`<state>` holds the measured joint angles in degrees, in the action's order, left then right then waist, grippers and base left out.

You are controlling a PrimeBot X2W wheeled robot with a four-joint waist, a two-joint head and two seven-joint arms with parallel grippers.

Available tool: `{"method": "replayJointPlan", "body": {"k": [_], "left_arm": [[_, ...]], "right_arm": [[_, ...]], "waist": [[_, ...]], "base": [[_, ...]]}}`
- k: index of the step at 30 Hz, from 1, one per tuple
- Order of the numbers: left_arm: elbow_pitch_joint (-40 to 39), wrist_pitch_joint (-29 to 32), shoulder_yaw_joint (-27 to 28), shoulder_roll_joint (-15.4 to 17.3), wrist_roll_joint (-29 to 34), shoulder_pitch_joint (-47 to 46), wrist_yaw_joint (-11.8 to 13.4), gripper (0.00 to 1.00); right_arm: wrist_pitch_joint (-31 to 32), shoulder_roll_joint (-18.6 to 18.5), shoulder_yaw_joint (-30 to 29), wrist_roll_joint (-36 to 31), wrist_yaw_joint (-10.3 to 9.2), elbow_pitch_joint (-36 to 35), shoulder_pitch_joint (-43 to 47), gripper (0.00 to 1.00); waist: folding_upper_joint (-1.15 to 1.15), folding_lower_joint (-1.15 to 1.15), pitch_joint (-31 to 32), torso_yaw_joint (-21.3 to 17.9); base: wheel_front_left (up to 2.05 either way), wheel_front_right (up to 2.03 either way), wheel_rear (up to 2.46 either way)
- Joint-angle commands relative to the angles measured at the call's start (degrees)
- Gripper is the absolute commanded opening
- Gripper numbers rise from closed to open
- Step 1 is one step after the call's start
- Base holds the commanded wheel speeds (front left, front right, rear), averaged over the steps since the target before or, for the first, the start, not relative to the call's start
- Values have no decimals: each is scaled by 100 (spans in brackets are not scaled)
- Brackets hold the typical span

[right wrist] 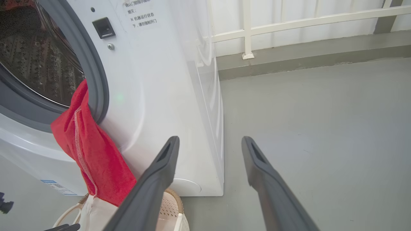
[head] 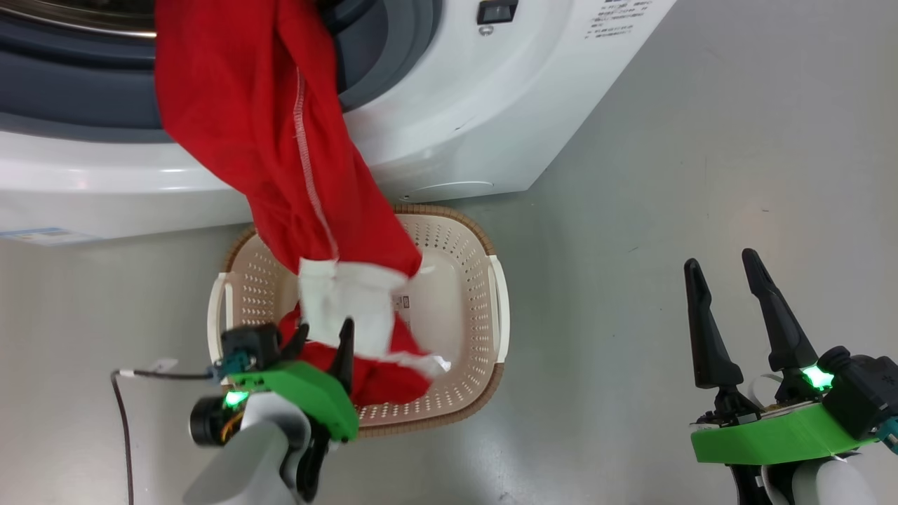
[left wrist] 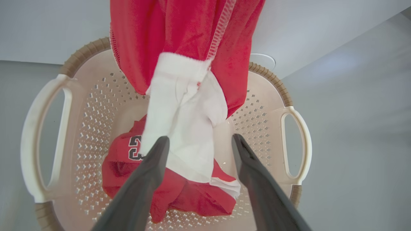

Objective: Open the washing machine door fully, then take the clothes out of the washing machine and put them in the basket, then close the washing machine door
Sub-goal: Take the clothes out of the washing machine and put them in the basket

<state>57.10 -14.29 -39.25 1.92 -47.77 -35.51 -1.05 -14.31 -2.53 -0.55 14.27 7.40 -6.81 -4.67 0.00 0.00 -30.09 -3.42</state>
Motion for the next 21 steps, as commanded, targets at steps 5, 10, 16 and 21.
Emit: {"method": "replayJointPlan", "body": {"k": [5, 10, 16, 21], "left_arm": [[-713, -70, 521, 132, 535, -102, 212, 100], [-1867, -71, 1071, 224, 1255, 162, 420, 100], [-3134, -71, 1511, 282, 1925, 735, 628, 100], [-4045, -71, 1781, 311, 2336, 1189, 762, 100]], "right_arm": [[-69, -34, 112, -4, 9, -158, 74, 100], [-69, -34, 102, -15, 9, -160, 86, 100], [-69, -34, 114, -10, 9, -174, 119, 100], [-69, -34, 105, -21, 9, -186, 139, 100]], "waist": [[0, 0, 18, 41], [0, 0, 55, 84], [0, 0, 84, 105], [0, 0, 99, 129]], "base": [[0, 0, 0], [0, 0, 0], [0, 0, 0], [0, 0, 0]]}}
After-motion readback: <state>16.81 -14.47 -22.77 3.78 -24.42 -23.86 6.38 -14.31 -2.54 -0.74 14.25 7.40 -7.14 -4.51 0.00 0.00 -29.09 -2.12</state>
